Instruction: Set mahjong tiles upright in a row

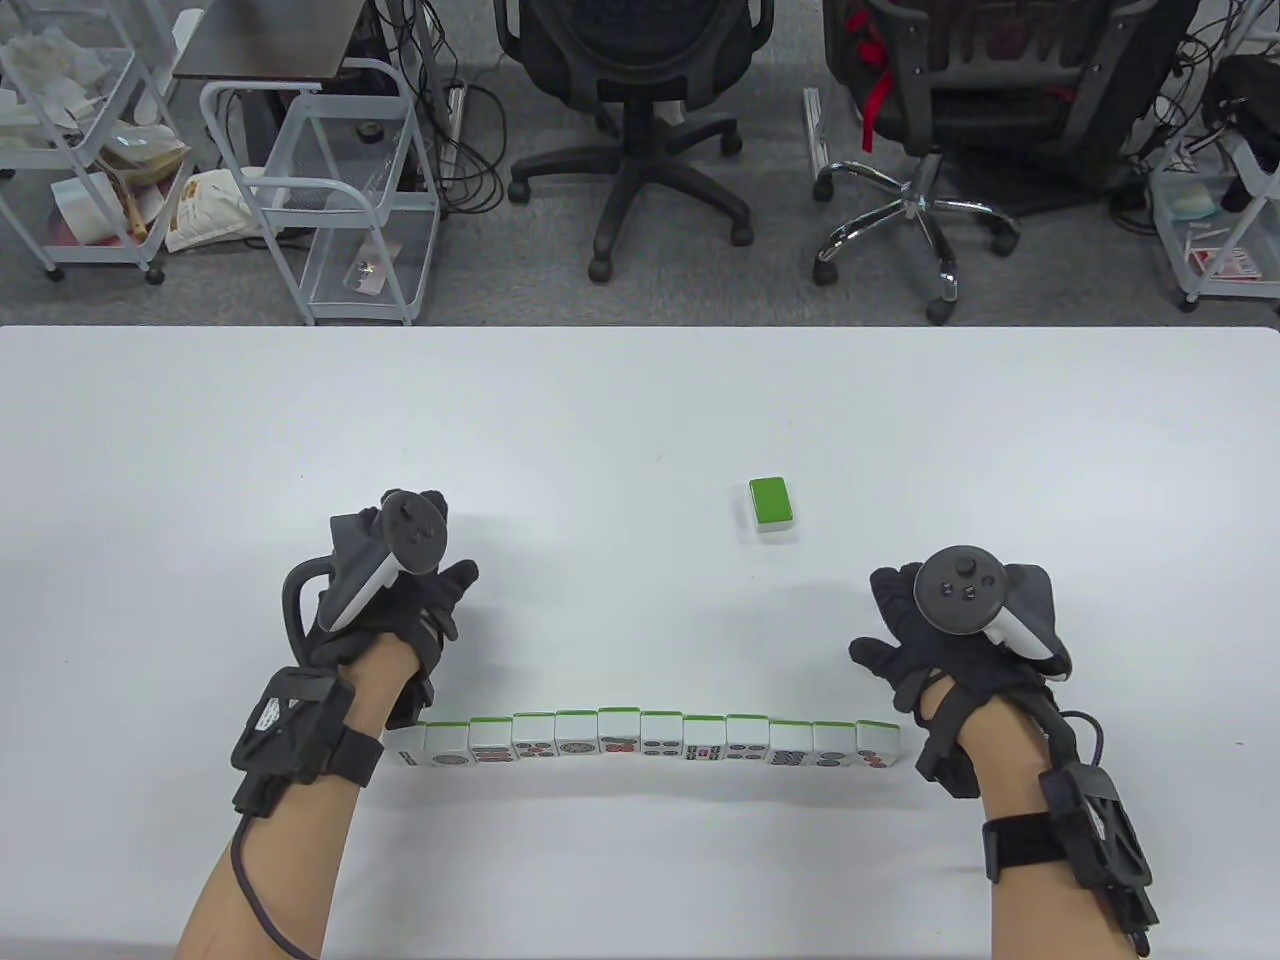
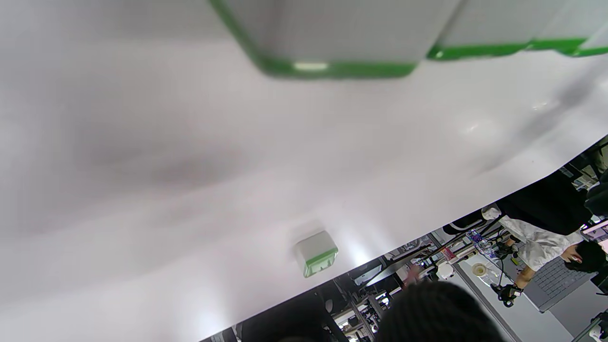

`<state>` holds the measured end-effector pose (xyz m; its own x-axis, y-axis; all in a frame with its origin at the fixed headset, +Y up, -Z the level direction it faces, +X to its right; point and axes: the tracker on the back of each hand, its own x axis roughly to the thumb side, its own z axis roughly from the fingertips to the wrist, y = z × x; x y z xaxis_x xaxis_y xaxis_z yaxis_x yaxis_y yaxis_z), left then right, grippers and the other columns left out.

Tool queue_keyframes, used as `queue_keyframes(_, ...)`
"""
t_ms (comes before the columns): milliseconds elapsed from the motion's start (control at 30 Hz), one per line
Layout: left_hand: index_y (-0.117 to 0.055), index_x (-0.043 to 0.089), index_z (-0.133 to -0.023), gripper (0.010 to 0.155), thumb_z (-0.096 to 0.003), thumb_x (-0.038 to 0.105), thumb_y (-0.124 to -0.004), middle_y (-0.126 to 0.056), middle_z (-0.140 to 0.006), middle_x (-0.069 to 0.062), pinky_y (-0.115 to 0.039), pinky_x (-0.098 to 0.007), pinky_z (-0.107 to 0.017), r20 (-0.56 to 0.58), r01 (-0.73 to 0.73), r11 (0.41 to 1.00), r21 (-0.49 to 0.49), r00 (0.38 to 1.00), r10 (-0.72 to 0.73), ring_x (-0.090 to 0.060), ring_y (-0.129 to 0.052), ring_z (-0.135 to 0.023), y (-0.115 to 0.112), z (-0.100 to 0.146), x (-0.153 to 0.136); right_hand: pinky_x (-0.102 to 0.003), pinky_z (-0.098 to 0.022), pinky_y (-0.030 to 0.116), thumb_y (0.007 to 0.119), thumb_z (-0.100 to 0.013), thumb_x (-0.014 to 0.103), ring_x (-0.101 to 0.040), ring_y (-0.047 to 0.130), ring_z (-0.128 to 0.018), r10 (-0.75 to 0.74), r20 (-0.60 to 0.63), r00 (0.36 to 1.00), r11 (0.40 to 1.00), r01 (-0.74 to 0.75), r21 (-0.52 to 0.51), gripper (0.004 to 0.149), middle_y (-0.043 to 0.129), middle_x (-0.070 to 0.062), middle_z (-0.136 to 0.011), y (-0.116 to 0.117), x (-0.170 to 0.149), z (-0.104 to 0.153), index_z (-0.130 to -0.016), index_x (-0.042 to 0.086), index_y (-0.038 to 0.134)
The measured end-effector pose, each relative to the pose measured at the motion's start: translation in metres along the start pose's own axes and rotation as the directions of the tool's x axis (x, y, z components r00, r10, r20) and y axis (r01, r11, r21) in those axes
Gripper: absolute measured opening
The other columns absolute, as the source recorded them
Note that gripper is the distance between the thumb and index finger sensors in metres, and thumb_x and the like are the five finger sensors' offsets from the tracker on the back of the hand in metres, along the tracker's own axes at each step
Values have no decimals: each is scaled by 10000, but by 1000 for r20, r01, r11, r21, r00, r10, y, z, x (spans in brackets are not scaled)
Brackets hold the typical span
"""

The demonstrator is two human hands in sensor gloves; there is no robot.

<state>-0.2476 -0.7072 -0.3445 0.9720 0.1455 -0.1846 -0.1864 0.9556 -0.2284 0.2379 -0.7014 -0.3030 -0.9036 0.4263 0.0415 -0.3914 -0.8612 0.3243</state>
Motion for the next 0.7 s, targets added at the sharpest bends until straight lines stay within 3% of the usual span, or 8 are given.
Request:
queue_keyframes(167,-306,399,-990,808,-301,635,-654,-312,-1143,41,-508,-555,-763,-13,-18,1000,-5,1000,17,-343,-439,-1097,1,-2,-7,-703,-589,537,815,-328,426,-606,452,-908,192,18,981,979,-190,-78,821,343,-270,-1039,-16,30,-18,-974,102,425)
queue_keyframes(333,-311,398,-991,805,-303,634,-657,-316,-1143,42,-508,-556,-763,-5,-58,998,17,998,58,-342,-439,-1098,10,1,-11,-681,-604,564,863,-305,408,-578,479,-929,351,20,936,936,-350,-51,895,293,-243,-1047,-23,61,-53,-979,130,344)
queue_keyframes(500,-305,399,-992,806,-306,634,-658,-308,-1145,41,-503,-559,-764,1,-91,996,23,996,91,-346,-429,-1100,17,3,-14,-678,-614,550,894,-285,391,-564,454,-940,424,8,905,905,-424,17,938,248,-216,-1046,-5,80,-111,-973,157,302)
queue_keyframes(700,-302,398,-993,805,-309,632,-656,-302,-1145,38,-497,-562,-764,-6,-91,996,7,996,91,-350,-422,-1100,15,2,-18,-664,-618,556,894,-283,397,-542,451,-946,512,31,859,854,-512,95,944,204,-162,-1043,23,84,-159,-965,219,267)
